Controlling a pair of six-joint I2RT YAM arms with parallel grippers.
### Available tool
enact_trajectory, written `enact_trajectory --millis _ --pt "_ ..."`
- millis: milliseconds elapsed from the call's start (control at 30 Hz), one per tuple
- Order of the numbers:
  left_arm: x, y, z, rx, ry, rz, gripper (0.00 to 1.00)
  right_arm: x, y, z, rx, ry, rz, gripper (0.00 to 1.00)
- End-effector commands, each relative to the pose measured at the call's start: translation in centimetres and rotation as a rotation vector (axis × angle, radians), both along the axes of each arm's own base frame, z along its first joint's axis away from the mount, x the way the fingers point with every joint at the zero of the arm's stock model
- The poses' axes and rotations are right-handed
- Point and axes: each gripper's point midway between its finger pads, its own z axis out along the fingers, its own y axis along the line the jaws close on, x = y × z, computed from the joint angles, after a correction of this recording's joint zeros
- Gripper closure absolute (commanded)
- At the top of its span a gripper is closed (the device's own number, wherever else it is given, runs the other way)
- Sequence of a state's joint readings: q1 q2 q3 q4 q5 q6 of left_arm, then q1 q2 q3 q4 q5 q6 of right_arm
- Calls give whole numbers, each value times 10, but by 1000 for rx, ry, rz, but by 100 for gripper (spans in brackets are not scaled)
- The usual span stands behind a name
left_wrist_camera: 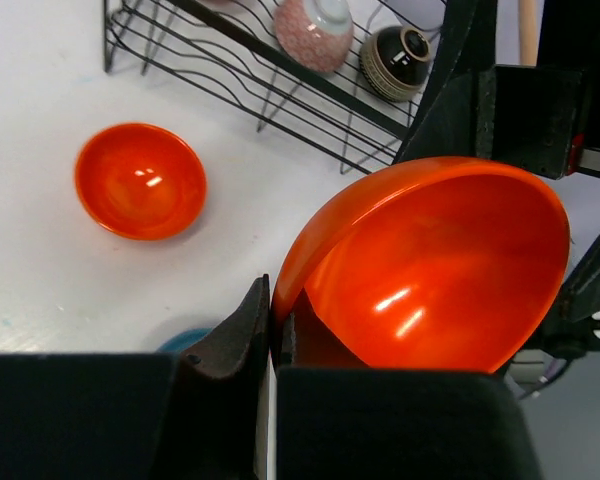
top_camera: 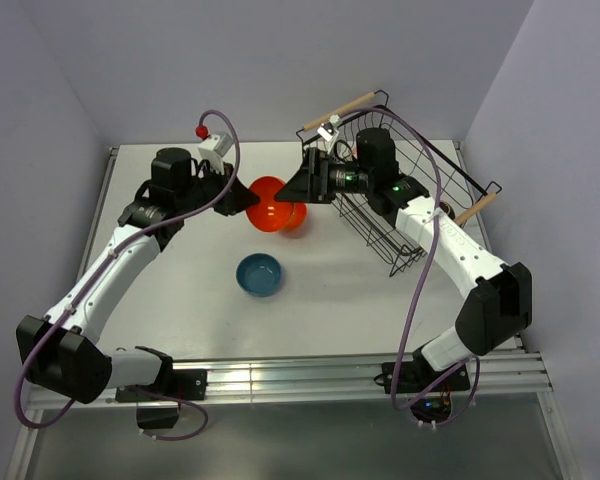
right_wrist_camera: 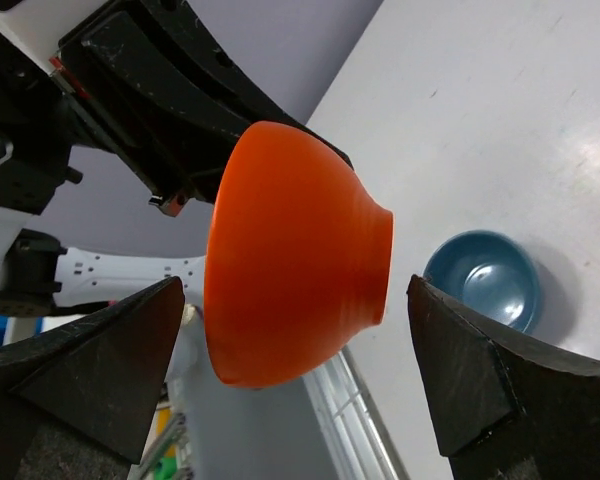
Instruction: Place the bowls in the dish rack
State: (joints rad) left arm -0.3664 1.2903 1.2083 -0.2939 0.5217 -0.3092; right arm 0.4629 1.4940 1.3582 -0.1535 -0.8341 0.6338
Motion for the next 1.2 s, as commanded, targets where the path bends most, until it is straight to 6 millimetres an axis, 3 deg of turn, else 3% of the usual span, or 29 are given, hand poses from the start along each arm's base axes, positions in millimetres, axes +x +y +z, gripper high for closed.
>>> enact_trajectory --millis 0,467,733,933,1133,1167 --pt "-15 -12 33 -113 -67 -84 100 -19 5 29 89 -33 74 1" --pt "-9 -11 35 -157 -41 -79 100 -35 5 12 100 115 130 1" --pt "-12 -13 31 -166 -28 -100 100 -38 6 21 128 111 147 6" --pt "-14 -12 27 -163 -19 -98 99 -38 6 24 139 81 147 24" --pt "-12 -12 23 -163 1 -86 99 -32 3 27 124 15 117 55" --pt "-12 -12 23 -164 3 -87 98 -33 3 27 121 18 116 66"
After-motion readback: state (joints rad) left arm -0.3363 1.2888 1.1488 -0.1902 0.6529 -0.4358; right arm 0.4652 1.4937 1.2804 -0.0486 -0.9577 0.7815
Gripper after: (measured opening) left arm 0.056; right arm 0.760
